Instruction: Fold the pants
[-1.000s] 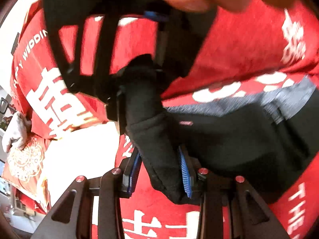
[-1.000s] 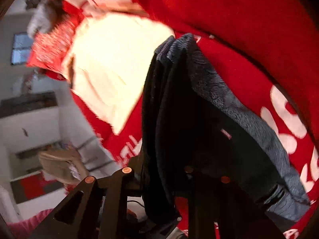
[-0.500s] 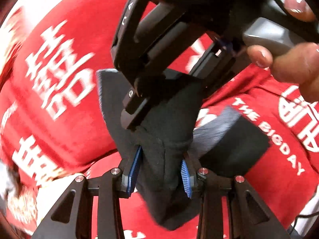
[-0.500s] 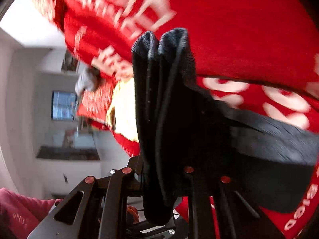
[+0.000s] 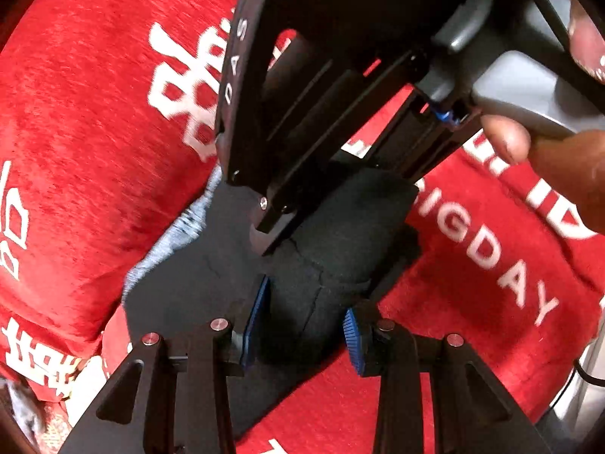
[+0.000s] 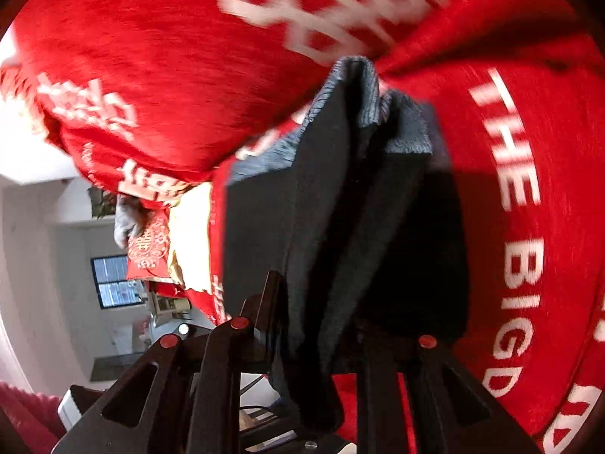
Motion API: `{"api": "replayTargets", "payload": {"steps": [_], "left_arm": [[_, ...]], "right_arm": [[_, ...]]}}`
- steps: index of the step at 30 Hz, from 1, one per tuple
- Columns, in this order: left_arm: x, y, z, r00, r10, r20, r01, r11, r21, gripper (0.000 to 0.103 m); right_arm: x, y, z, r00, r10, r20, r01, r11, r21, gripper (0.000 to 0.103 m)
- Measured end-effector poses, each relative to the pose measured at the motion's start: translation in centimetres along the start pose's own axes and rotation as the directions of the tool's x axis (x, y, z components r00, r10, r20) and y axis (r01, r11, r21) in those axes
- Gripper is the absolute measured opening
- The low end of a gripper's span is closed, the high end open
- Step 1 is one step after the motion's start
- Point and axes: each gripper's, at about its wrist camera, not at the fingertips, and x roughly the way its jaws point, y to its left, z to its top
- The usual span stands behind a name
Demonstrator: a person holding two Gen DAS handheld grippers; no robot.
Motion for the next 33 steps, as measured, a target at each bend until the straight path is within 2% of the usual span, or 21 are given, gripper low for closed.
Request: {"api": "replayTargets", "payload": {"steps": [2, 4, 7, 11, 12, 13, 14, 18, 23, 26, 29, 31, 33], "left_arm": [[0.3, -0.3, -0.4, 1.0, 0.001, -0.014, -0.001, 1.0, 0.01, 0.039], [0.1, 0.0, -0.9, 1.0, -0.008, -0.019, 0.008, 1.0, 0.01, 0.05], [-0.9, 1.4, -1.8, 0.999, -0.035, -0.021, 0.034, 0.999, -0.018, 0.051], [-2.3, 4.3, -3.0, 0.994, -0.105, -0.023, 0.101, 0.988, -0.118, 0.052], [-2.8, 5.3, -3.4, 0.993, -0.116, -0.015, 0.113, 0.982, -0.149, 0.054], [-3.2, 5.9, -3.6, 0.994, -0.105, -0.007, 0.102, 0.981, -0.166, 0.062], [-3.7, 6.8, -4.0, 0.996, -0.094, 0.005, 0.093, 0.978, -0.186, 0.066], [-4.1, 10.7, -5.3, 0.992, -0.129, 0.008, 0.125, 0.942, -0.313, 0.066], [-2.6, 14.4, -6.8, 0.994, -0.099, -0.042, 0.073, 0.907, -0.415, 0.066], [-1.6, 16.8, -7.7, 0.993, -0.102, -0.065, 0.056, 0.863, -0.503, 0.066], [0.1, 18.7, -8.9, 0.985, -0.144, -0.094, 0.059, 0.795, -0.604, 0.066], [0.8, 19.0, -9.5, 0.98, -0.156, -0.121, 0.045, 0.774, -0.632, 0.066], [1.7, 19.0, -9.9, 0.974, -0.168, -0.15, 0.033, 0.767, -0.64, 0.066]], "right_arm": [[0.3, -1.5, -0.2, 1.0, 0.014, -0.001, -0.014, 1.0, 0.018, 0.02], [0.5, -2.0, -0.2, 1.0, 0.026, -0.001, -0.026, 0.999, 0.026, 0.02], [0.4, -1.6, 0.0, 1.0, 0.006, -0.002, -0.006, 1.0, -0.006, 0.022], [0.5, 0.9, 0.3, 0.996, -0.085, 0.0, 0.085, 0.994, -0.068, 0.028], [0.3, 1.5, 0.6, 0.994, -0.111, 0.002, 0.111, 0.991, -0.079, 0.029], [0.2, 2.0, 0.6, 0.99, -0.138, 0.008, 0.138, 0.986, -0.089, 0.029], [0.1, 2.6, 0.5, 0.987, -0.159, 0.013, 0.16, 0.982, -0.096, 0.029], [-0.6, 3.4, -0.3, 0.975, -0.219, 0.033, 0.221, 0.972, -0.078, 0.03], [-4.6, 1.8, -2.2, 0.947, -0.301, 0.112, 0.305, 0.952, -0.016, 0.03], [-5.9, 2.3, -3.3, 0.949, -0.282, 0.139, 0.285, 0.958, -0.005, 0.027], [-6.0, 3.6, -4.8, 0.96, -0.244, 0.14, 0.251, 0.967, -0.038, 0.027], [-4.9, 4.4, -5.4, 0.954, -0.273, 0.123, 0.282, 0.957, -0.062, 0.027], [-3.2, 5.1, -5.8, 0.946, -0.31, 0.096, 0.318, 0.944, -0.09, 0.027]]}}
